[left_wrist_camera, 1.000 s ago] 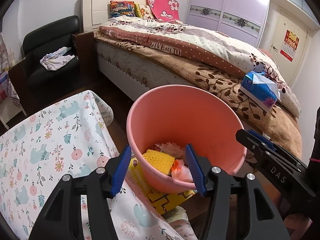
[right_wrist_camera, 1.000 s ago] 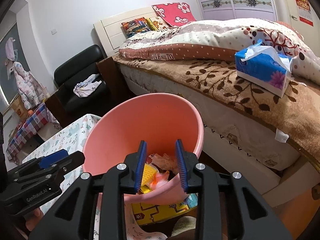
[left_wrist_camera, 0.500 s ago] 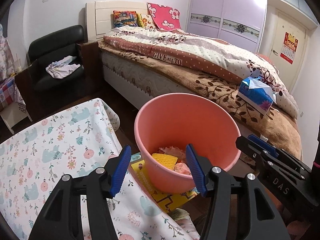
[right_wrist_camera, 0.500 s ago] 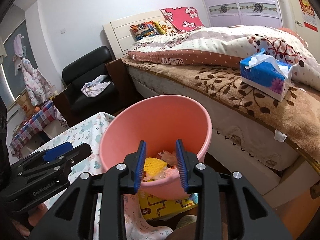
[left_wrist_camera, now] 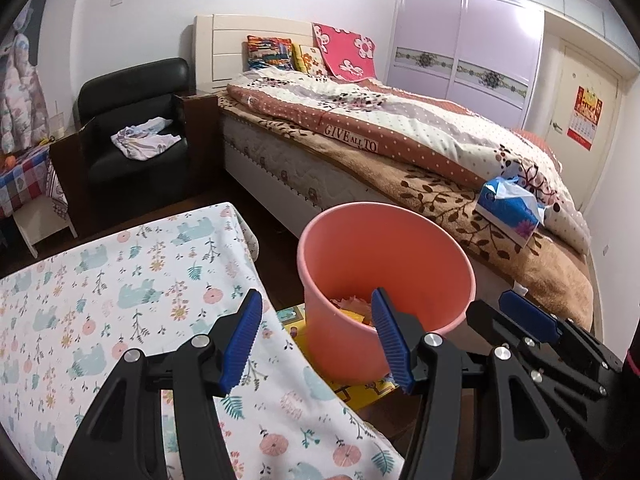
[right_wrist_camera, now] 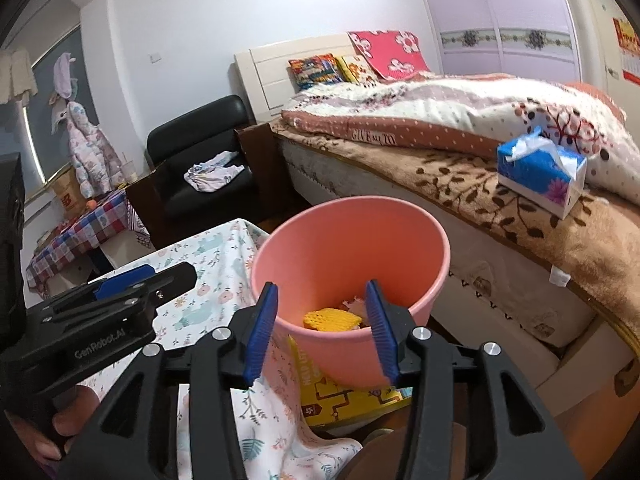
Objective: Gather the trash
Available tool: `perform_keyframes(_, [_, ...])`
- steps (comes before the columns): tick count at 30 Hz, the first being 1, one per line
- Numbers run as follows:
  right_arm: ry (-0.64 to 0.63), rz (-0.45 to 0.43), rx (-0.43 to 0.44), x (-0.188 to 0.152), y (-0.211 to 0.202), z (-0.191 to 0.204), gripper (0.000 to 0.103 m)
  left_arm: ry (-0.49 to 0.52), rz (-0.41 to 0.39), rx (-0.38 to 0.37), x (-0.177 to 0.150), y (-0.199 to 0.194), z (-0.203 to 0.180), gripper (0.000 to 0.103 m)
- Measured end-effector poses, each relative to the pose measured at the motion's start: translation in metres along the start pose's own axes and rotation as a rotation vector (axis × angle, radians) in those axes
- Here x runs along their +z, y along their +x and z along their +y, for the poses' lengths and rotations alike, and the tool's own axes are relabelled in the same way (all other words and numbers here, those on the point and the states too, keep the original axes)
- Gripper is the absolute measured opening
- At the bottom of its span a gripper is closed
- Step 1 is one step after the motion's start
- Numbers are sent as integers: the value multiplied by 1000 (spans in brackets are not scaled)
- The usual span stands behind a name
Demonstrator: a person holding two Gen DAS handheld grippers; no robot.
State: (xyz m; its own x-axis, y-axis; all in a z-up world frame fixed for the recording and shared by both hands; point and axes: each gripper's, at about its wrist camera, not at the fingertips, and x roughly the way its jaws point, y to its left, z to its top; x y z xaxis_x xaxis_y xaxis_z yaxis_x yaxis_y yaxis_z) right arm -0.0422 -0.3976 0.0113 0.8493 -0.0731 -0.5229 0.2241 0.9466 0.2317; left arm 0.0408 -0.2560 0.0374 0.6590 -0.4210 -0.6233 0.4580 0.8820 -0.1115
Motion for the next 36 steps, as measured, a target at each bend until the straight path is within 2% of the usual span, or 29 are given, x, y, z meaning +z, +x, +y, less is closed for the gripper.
perform_keyframes(5, [-12,-19,3,-2,-11,12,47,-26,-21,9,-4,-14,11,56])
perform_keyframes(10, [-14,-25,30,-6,-19,22,59,-44,-39,15,-10,-28,21,55])
perform_keyframes(18, [-55,-45,15,-8,-29,42,60,-76,-60,18,-17,-43,35,52])
perform_keyframes(36, [-45,-49,-26,-14,-36,54,60,-99,-65,11,-30,-56,49,50])
